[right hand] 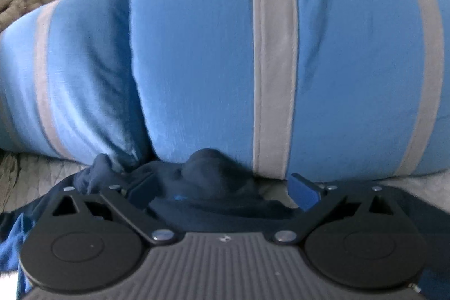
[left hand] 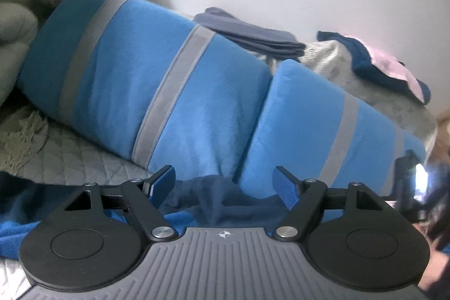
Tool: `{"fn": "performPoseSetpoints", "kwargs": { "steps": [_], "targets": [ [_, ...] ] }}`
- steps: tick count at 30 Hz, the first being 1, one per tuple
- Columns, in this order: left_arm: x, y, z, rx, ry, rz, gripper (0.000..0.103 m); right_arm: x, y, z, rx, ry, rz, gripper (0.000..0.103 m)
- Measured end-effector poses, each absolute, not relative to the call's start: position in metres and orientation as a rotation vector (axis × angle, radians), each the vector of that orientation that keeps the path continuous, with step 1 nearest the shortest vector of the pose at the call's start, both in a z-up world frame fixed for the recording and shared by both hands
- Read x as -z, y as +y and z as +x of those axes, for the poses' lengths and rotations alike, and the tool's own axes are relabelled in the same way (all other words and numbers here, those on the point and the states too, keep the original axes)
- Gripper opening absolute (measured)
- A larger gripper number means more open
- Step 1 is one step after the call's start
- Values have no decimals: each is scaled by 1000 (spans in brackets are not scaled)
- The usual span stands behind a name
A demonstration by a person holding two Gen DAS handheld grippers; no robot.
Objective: Fold clothes
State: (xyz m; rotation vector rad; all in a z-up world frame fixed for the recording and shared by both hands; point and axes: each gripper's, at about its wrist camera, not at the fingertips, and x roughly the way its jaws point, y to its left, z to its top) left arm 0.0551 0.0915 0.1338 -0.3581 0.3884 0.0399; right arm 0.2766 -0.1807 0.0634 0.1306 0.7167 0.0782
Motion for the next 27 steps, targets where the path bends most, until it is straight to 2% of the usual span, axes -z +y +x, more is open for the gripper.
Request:
{"fn": "performPoseSetpoints", "kwargs": {
  "steps": [4,5,7,8,9,11,12,20,23,27],
  "targets": [
    [-129,94,60,-73,415,-370,76,-39,-175,305,-46,751,190,99],
    [-129,95,61,-65,419,-375,76,-34,-174,311,-44,765,200,96],
    [-128,95,64,-37,429,-383,76,-22,-171,320,-37,813,210,77],
    [-127,94,65,-26,433,-383,76,-15,-169,324,-29,846,214,52],
    [-127,93,66,-20,435,-381,76,-14,-169,323,-31,850,219,31],
    [-126,92,68,-10,440,-382,76,-13,-168,321,-36,852,230,16],
    [-125,91,69,-4,444,-388,76,-16,-168,317,-43,843,224,12],
    [-125,90,63,52,440,-414,76,-71,-172,237,-150,706,144,9],
    [-123,91,62,47,446,-401,76,-81,-178,187,-197,666,143,1],
    [-121,90,61,37,455,-381,76,-76,-185,116,-231,632,141,1]
  ]
}}
